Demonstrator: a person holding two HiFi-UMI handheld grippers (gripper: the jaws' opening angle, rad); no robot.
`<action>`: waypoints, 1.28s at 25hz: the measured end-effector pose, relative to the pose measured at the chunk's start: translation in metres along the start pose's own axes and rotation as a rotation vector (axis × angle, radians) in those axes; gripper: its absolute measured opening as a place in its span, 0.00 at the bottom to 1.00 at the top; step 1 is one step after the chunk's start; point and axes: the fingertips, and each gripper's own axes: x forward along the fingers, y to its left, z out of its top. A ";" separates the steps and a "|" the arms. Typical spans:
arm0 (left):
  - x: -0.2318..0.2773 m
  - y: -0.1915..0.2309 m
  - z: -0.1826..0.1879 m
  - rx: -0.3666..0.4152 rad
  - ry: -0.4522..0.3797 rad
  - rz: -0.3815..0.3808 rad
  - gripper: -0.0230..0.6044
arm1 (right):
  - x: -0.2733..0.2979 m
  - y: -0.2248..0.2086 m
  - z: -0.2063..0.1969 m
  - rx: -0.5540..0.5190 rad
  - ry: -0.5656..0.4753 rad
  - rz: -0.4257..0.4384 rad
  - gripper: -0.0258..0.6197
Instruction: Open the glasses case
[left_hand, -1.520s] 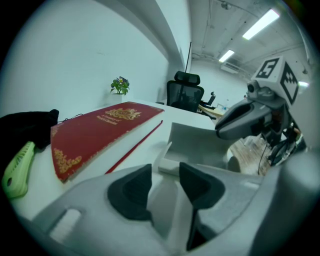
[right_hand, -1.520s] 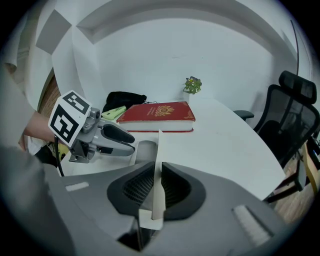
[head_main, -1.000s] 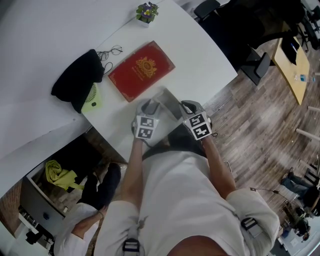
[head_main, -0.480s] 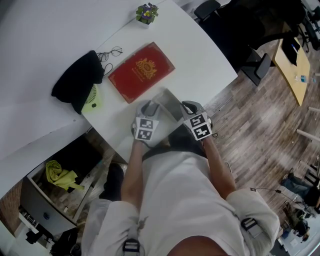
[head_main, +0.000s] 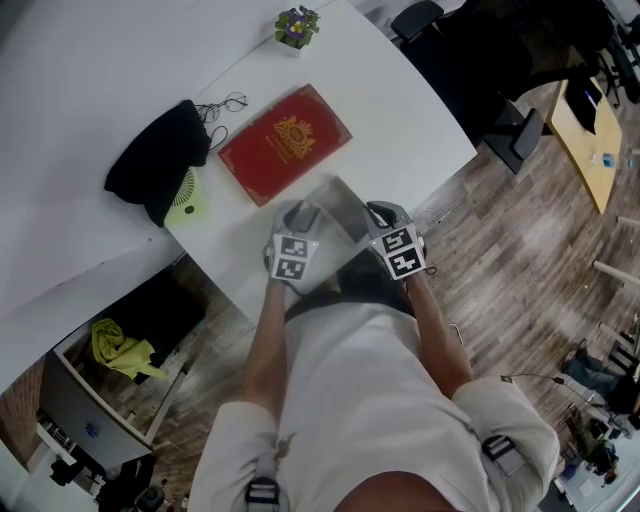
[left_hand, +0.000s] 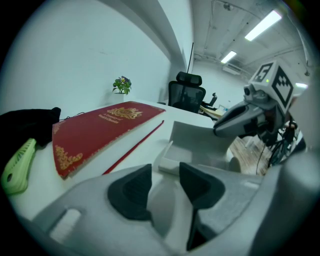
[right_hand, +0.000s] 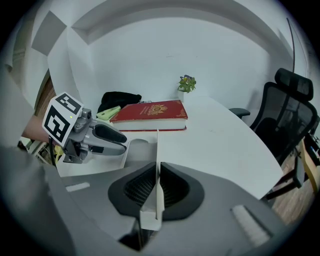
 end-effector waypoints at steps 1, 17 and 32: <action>0.001 0.000 -0.001 0.002 -0.002 0.001 0.32 | 0.000 0.000 0.000 -0.001 -0.001 -0.001 0.08; -0.003 -0.001 0.005 -0.001 0.008 0.002 0.31 | 0.001 -0.009 -0.001 0.020 -0.010 -0.026 0.08; -0.018 -0.004 0.014 0.029 -0.014 0.039 0.31 | -0.015 -0.010 0.011 0.028 -0.081 -0.089 0.23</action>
